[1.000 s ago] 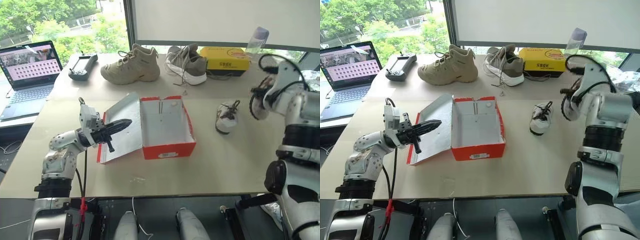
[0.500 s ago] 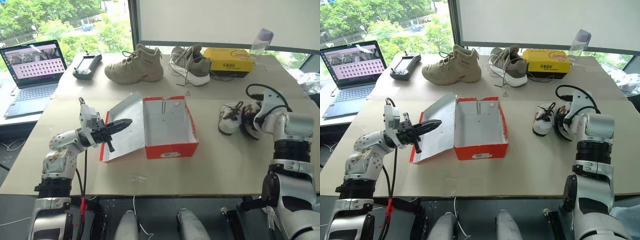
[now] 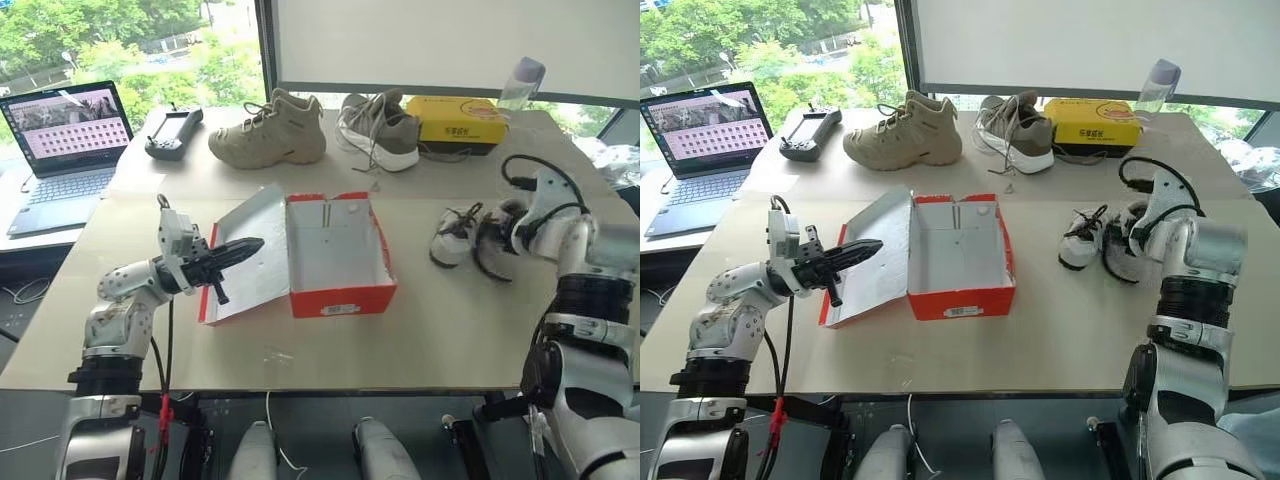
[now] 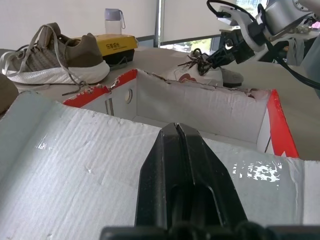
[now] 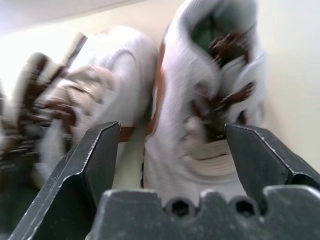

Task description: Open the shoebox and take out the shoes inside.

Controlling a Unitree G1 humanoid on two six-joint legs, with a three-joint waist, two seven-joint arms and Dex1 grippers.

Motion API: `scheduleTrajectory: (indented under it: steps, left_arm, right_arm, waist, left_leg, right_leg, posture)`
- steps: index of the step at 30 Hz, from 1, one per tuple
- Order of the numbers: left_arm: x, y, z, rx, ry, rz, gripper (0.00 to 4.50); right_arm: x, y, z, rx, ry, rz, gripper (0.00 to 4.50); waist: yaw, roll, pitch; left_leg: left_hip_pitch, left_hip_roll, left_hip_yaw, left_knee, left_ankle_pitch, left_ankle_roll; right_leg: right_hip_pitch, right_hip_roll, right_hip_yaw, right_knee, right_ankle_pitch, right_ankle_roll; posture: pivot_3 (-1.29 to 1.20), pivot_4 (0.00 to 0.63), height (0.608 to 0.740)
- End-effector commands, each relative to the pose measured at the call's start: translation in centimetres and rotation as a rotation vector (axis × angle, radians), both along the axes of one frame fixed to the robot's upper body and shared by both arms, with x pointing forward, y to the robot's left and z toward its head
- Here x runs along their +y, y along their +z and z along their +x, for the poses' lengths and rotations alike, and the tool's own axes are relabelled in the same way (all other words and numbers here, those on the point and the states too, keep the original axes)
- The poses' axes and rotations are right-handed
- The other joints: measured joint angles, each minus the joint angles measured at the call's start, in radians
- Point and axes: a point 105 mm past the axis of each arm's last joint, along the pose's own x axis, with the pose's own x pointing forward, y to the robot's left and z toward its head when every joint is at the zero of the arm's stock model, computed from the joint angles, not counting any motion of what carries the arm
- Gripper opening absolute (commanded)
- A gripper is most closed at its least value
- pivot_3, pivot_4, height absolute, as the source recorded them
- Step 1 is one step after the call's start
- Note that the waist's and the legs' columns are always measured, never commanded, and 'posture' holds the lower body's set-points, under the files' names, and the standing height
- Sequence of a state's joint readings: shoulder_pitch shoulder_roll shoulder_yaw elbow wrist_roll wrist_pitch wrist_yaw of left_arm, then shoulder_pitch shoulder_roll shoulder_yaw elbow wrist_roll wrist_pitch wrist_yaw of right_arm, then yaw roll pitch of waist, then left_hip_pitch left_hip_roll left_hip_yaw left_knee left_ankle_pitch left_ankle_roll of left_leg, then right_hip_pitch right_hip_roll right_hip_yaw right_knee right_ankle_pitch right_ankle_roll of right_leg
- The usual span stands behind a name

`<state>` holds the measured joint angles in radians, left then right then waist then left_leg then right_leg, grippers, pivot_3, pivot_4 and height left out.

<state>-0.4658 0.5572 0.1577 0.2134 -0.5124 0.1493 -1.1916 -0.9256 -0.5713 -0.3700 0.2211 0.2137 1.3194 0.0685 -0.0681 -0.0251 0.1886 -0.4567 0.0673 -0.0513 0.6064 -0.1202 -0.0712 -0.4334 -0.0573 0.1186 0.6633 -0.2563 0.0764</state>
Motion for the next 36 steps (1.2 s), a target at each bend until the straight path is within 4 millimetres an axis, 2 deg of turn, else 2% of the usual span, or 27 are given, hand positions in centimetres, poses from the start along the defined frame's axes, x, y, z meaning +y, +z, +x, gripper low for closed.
scheduleTrajectory:
  steps: [1,5,9,12,17,20,24,27,31,36]
  left_arm:
    - [0.4,1.0,-0.2,-0.042,0.001,0.006,0.00]
    - [0.5,1.0,-0.2,-0.042,0.004,0.007,0.00]
    - [0.5,1.0,-0.2,-0.040,0.009,0.010,0.00]
    - [1.1,1.4,0.0,-0.057,0.063,0.001,0.00]
    - [5.4,3.4,2.2,-0.099,0.504,-0.136,0.00]
    - [8.2,3.0,2.7,-0.039,0.778,-0.200,0.00]
    - [13.2,2.5,1.2,-0.015,1.147,-0.322,0.00]
    - [16.5,0.5,-0.2,0.035,1.357,-0.338,0.00]
    - [16.6,-1.7,-0.7,0.088,1.385,-0.263,0.00]
    - [16.7,-3.1,-1.4,0.122,1.397,-0.269,0.00]
  right_arm:
    - [-0.3,4.6,-1.7,-0.107,0.006,-0.037,4.06]
    - [0.5,5.8,-2.7,-0.128,0.088,-0.068,4.06]
    - [3.7,7.4,-3.1,-0.233,0.303,-0.054,4.06]
    - [4.3,7.9,-3.3,-0.306,0.346,-0.054,4.06]
    - [5.7,7.8,-4.2,-0.465,0.426,-0.136,4.06]
    - [6.2,5.8,-4.5,-0.513,0.424,-0.114,4.06]
    - [7.2,2.6,-5.0,-0.549,0.428,-0.175,4.06]
    - [6.8,1.2,-5.2,-0.597,0.336,-0.220,4.06]
    - [7.3,-1.8,-5.2,-0.577,0.298,-0.332,4.06]
    - [6.3,-5.0,-5.3,-0.539,0.242,-0.436,4.06]
  waist:
    - [0.000,0.000,0.000]
    - [0.000,0.000,0.000]
    - [-0.005,0.000,0.000]
    - [-0.004,0.000,0.000]
    - [0.001,0.000,0.000]
    - [0.002,-0.001,0.000]
    - [0.000,-0.002,-0.001]
    - [-0.002,-0.002,-0.001]
    - [0.000,-0.004,-0.002]
    - [0.016,-0.007,-0.004]
  left_leg:
    - [0.000,0.000,0.000,0.000,0.000,0.000]
    - [0.000,0.000,0.000,0.001,0.000,0.000]
    - [0.000,0.000,0.001,0.001,0.000,0.000]
    - [0.001,0.000,0.001,0.000,0.000,0.000]
    - [0.000,0.000,0.000,0.001,0.000,0.000]
    - [0.001,0.000,0.000,0.002,0.000,0.000]
    - [0.003,0.000,0.000,0.002,0.000,0.000]
    - [0.007,0.000,0.000,0.002,0.000,0.000]
    - [0.012,0.000,0.001,0.001,0.000,-0.001]
    - [0.011,0.000,0.001,0.001,0.000,-0.001]
  right_leg:
    - [0.000,0.000,0.000,0.000,0.000,0.000]
    - [0.000,0.000,0.000,0.000,-0.001,0.001]
    - [0.000,0.000,0.001,0.000,-0.001,0.001]
    - [0.000,0.000,0.001,0.000,-0.001,0.001]
    - [0.000,0.000,0.000,0.000,-0.001,0.002]
    - [0.002,0.000,0.000,0.000,-0.001,0.002]
    - [0.006,0.000,0.000,-0.001,0.000,0.003]
    - [0.008,0.000,0.000,-0.001,0.000,0.003]
    - [0.012,0.000,0.001,-0.001,0.000,0.003]
    - [0.012,0.000,0.000,-0.003,0.000,0.002]
  posture:
    - [0.00,0.150,0.712]
    - [0.00,0.150,0.712]
    - [0.00,0.150,0.712]
    - [0.00,0.150,0.712]
    - [0.00,0.150,0.712]
    - [0.00,0.150,0.712]
    - [0.00,0.150,0.712]
    - [0.00,0.150,0.712]
    - [0.00,0.150,0.712]
    - [0.00,0.150,0.712]
